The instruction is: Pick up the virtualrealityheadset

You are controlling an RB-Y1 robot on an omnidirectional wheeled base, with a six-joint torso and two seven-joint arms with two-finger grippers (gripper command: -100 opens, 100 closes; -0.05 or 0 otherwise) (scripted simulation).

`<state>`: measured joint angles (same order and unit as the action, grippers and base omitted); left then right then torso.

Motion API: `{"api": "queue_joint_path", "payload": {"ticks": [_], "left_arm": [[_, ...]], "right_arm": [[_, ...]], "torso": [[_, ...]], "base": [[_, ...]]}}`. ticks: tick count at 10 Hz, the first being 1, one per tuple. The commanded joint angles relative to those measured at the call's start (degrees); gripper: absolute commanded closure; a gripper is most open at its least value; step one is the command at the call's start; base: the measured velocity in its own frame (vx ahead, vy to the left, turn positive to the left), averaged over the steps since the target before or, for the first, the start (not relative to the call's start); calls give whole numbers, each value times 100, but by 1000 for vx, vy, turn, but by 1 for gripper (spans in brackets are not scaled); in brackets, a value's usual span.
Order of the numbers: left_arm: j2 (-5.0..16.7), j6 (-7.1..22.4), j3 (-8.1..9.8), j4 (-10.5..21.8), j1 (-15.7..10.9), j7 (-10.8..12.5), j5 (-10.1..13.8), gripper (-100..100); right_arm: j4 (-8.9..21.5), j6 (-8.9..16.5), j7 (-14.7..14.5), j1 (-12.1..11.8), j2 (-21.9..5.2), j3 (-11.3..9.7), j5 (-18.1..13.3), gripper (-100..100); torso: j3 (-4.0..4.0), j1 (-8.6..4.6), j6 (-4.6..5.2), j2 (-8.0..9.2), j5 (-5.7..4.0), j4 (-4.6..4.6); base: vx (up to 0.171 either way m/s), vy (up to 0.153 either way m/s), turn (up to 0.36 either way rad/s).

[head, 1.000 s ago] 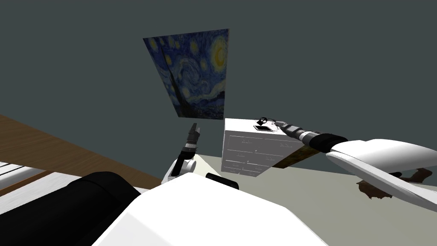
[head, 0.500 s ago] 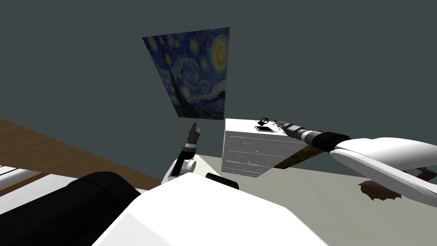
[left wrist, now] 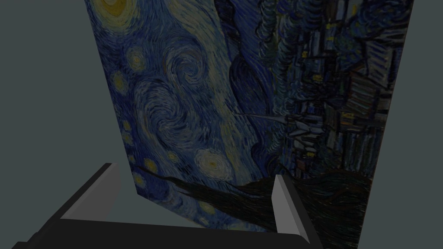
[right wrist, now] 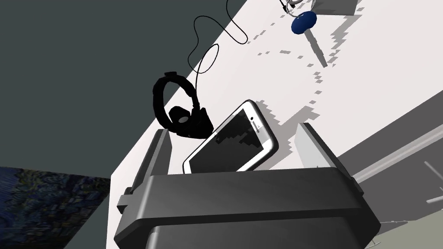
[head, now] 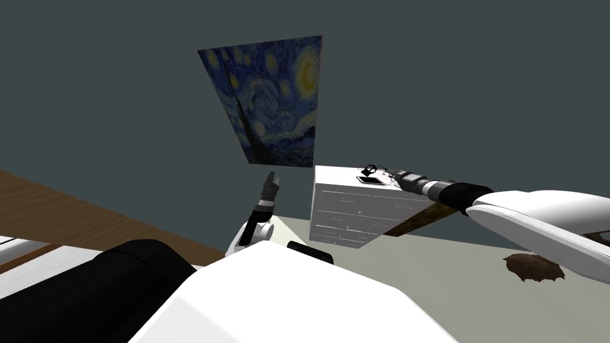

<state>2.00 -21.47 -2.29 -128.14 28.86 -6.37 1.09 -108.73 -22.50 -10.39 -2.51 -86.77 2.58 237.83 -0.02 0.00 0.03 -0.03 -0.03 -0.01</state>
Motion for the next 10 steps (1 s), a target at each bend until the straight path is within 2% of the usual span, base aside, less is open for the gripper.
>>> {"api": "queue_joint_path", "payload": {"ticks": [1, 3, 4, 6, 7, 9, 10], "left_arm": [[0, 0, 0, 0, 0, 0, 0, 0], [0, 0, 0, 0, 0, 0, 0, 0], [0, 0, 0, 0, 0, 0, 0, 0], [0, 0, 0, 0, 0, 0, 0, 0], [0, 0, 0, 0, 0, 0, 0, 0], [0, 0, 0, 0, 0, 0, 0, 0], [0, 0, 0, 0, 0, 0, 0, 0]], "right_arm": [[102, -48, -31, 42, -145, 10, 286, -100], [102, -48, -31, 42, -145, 10, 628, -100], [194, -89, -60, 79, -281, 20, 801, -100], [194, -89, -60, 79, -281, 20, 1145, -100], [276, -126, -86, 112, -407, 30, 1319, -100], [276, -126, -86, 112, -407, 30, 1619, -100], [346, -158, -108, 141, -521, 39, 1819, -100]], "torso": [[0, 0, 0, 0, 0, 0], [-4, 4, 0, -6, 1, -1], [-2, 2, 0, -3, 1, -1], [-4, 3, 0, -7, 1, -2], [-2, 3, 0, -4, 0, -1], [-4, 4, 0, -7, 1, -2], [-2, 2, 0, -3, 0, -1]], "base": [[24, 12, 22], [20, 9, 3], [23, 7, 16], [21, 9, 6], [27, 16, 21], [21, 8, 3], [21, 13, 18]]}}
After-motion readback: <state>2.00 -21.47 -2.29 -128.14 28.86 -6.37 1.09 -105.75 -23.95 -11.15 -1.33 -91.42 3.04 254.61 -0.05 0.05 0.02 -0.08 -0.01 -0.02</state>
